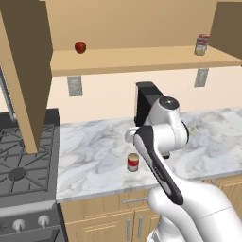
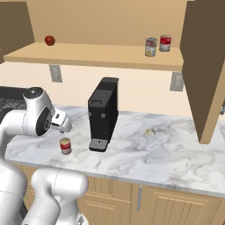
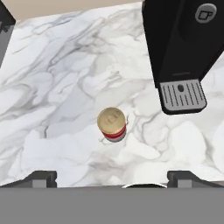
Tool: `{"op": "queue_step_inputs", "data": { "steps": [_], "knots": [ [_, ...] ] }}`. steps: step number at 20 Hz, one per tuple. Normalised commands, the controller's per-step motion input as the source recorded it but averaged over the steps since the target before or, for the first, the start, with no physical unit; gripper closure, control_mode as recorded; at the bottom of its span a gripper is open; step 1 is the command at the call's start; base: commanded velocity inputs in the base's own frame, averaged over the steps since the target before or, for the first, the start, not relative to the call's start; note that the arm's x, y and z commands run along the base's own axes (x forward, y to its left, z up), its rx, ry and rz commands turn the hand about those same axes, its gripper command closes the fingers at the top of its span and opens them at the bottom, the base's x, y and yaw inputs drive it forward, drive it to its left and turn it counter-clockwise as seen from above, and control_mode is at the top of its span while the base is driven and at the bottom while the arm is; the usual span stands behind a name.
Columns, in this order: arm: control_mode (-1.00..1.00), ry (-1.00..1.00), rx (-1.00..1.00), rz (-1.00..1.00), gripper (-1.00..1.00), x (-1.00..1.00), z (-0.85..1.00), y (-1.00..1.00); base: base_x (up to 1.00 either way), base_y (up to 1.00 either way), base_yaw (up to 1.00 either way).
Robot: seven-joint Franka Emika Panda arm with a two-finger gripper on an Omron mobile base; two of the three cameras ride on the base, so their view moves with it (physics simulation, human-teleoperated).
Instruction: Pick the cans from the counter and place them in their designated side in the cabinet.
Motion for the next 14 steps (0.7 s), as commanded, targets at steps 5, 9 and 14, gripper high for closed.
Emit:
{"op": "queue_step_inputs", "data": {
  "steps": [5,9,14],
  "knots": [
    [-1.00,0.02,0.00,0.00,-1.00,0.11,-0.24,0.01,0.00,0.00,0.00],
    [-1.00,0.00,0.00,0.00,-1.00,0.10,-0.23,0.00,0.00,0.00,0.00],
    [-1.00,0.00,0.00,0.00,-1.00,0.13,-0.25,0.02,0.00,0.00,0.00]
  ]
}}
